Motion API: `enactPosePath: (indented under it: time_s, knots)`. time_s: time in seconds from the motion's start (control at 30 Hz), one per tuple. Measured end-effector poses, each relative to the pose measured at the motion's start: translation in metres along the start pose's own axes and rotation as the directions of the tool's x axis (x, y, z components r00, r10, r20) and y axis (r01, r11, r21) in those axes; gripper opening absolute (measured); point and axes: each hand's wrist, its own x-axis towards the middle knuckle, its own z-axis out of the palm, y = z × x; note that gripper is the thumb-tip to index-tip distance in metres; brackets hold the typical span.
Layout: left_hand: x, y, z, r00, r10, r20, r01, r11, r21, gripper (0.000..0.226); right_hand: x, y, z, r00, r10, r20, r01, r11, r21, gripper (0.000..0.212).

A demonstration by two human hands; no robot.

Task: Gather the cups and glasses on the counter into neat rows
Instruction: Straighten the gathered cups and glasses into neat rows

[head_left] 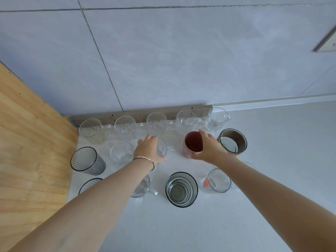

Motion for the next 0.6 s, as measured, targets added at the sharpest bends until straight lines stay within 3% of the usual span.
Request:
enactPosePath:
  time_s: [0.13,0.23,0.43,0.5,0.6]
  knots:
    - [0.001,0.002,-0.001,1.0,-0.007,0.007,0.006,1.0,0.014,0.08,0.002,0.0,0.007,0.998,0.045,-0.053,-0.039,0.993,0.11,0.087]
    - [0.001,0.002,-0.002,1.0,-0.008,0.008,0.007,1.0,0.019,0.081,0.008,0.001,0.001,0.999,-0.037,0.013,0.035,0.991,0.132,0.089]
    - [0.001,0.002,-0.001,1.0,-0.01,0.0,0.01,1.0,0.026,0.082,0.026,-0.007,-0.023,0.971,-0.122,0.204,0.156,0.975,-0.16,0.102]
    - [0.002,0.002,-0.001,1.0,-0.013,0.002,0.013,1.0,0.024,0.081,0.025,-0.013,-0.02,0.974,-0.132,0.186,0.173,0.96,-0.222,0.105]
    - [0.003,0.002,0.0,1.0,-0.013,0.002,0.013,1.0,0.016,0.081,0.021,-0.015,-0.007,0.984,-0.165,0.065,0.176,0.953,-0.248,0.091]
